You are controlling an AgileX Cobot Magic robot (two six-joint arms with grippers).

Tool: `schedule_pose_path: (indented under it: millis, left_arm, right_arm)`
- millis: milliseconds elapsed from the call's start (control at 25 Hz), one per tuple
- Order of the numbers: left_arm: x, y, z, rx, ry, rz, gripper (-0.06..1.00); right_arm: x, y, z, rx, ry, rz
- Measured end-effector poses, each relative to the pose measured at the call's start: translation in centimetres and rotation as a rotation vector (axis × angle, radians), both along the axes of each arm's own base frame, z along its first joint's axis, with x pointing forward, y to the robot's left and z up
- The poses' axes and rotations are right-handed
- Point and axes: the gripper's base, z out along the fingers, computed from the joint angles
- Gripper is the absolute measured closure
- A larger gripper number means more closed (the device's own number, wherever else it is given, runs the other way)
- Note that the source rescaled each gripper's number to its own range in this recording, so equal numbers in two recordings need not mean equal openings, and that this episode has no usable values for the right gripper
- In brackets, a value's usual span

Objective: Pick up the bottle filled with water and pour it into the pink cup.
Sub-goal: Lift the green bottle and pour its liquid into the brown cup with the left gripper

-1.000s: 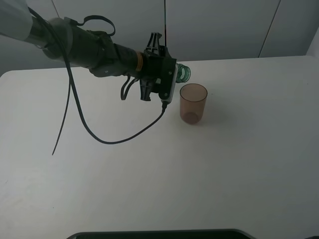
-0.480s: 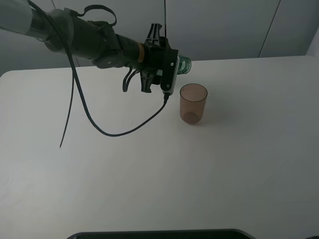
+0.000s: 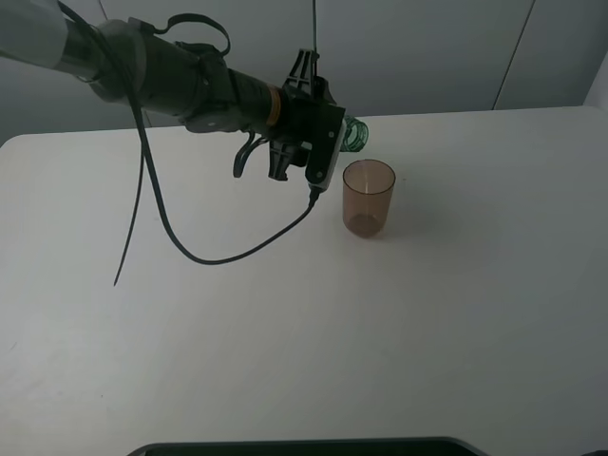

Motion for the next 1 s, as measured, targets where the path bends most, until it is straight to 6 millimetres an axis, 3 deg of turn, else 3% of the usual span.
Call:
schedule_pose_path:
  millis: [1000]
  left_arm:
    - [-0.10,-0.03,-0.08,0.060,-0.050,-0.055,0.92]
  right_arm:
    - [0.00,0.00,0.00,0.000,0.000,0.000]
